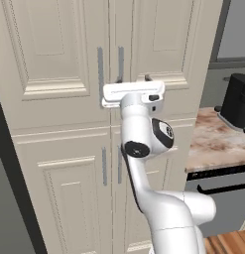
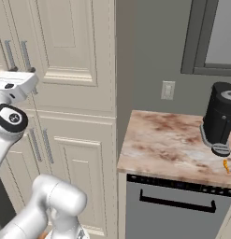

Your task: Retrieve the pan from the cabinet, then place the raw meat into the pan to avoid contamination.

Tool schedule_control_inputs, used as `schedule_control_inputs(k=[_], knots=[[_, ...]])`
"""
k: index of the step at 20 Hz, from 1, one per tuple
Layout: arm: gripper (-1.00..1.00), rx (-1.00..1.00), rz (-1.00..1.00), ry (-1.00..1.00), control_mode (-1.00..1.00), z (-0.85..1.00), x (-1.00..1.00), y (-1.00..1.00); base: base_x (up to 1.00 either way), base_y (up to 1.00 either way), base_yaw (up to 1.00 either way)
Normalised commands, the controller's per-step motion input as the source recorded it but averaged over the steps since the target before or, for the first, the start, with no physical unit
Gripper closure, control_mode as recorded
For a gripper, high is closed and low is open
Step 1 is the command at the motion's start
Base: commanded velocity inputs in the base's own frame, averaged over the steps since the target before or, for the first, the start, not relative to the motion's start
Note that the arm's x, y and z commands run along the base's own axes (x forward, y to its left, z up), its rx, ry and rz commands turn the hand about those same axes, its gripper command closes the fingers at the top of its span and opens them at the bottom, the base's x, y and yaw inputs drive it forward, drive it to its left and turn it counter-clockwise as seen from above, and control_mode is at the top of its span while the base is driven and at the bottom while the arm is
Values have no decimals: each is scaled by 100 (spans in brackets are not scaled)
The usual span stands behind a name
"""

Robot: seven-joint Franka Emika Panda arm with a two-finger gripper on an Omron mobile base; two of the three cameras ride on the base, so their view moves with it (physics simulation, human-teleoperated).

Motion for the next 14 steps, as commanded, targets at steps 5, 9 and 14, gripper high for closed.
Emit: schedule_control_inputs(k=[5,9,14], knots=[[-100,0,-2,0,-100,0,28,1,0,0,0],[-100,0,0,0,-100,0,28,1,0,0,0],[-100,0,0,0,-100,0,31,4,0,0,0]])
